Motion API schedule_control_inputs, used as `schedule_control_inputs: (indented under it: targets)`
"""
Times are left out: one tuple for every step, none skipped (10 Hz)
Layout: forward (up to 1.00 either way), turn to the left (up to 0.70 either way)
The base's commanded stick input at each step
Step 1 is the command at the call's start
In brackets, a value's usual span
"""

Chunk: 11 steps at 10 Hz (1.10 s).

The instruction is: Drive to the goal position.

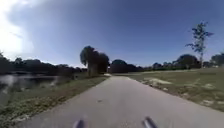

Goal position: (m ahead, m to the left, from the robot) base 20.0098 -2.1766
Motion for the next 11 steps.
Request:
schedule_control_inputs:
  targets:
    - [0.7, 0.0]
    - [0.7, 0.0]
    - [0.7, 0.0]
    - [0.7, 0.0]
    - [0.7, 0.0]
    - [0.7, 0.0]
    - [0.7, 0.0]
    - [0.7, 0.0]
    - [0.7, 0.0]
    - [0.7, 0.0]
    - [0.7, 0.0]
